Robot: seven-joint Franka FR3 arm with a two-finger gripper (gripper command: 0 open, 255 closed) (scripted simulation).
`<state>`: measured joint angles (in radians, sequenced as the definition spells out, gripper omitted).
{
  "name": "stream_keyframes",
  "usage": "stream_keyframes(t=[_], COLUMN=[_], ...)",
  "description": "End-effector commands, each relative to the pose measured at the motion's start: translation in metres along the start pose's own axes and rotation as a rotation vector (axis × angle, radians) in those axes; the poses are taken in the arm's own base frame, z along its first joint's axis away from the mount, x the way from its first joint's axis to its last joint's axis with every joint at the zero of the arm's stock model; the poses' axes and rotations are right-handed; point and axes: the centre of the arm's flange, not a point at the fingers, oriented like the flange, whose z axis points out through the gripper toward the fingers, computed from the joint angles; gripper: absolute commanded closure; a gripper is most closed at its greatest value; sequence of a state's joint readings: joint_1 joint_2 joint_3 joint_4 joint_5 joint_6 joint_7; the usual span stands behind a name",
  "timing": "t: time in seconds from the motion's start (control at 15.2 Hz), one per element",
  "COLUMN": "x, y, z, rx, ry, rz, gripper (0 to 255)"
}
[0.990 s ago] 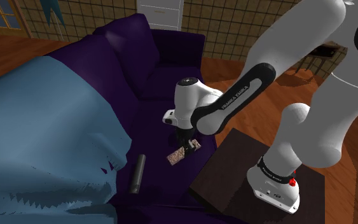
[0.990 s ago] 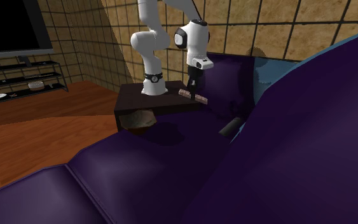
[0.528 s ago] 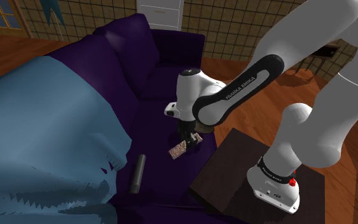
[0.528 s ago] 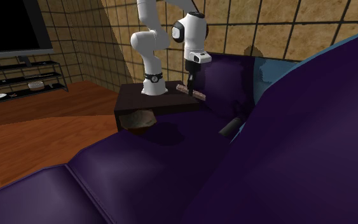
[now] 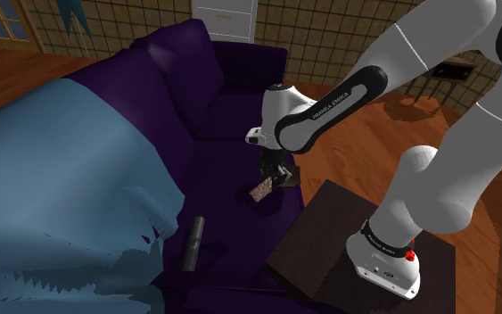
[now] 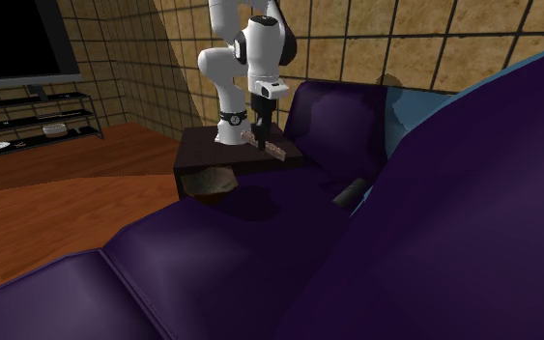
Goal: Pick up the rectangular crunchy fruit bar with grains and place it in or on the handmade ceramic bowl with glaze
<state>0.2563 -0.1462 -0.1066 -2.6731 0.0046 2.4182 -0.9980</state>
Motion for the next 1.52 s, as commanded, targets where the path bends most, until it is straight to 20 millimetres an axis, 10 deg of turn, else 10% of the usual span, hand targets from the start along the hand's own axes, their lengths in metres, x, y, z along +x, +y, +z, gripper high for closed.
stream_keyframes(t=[0.0,0.73,1.45], x=[-0.022,-0.139,-0.136], y=[0.017,0.111,0.117], z=[-0.003,-0.009,0.049], rx=[0.0,0.0,0.0], ry=[0.0,0.0,0.0], rz=[-0.002,-0.002,-0.002], gripper=[255,255,255])
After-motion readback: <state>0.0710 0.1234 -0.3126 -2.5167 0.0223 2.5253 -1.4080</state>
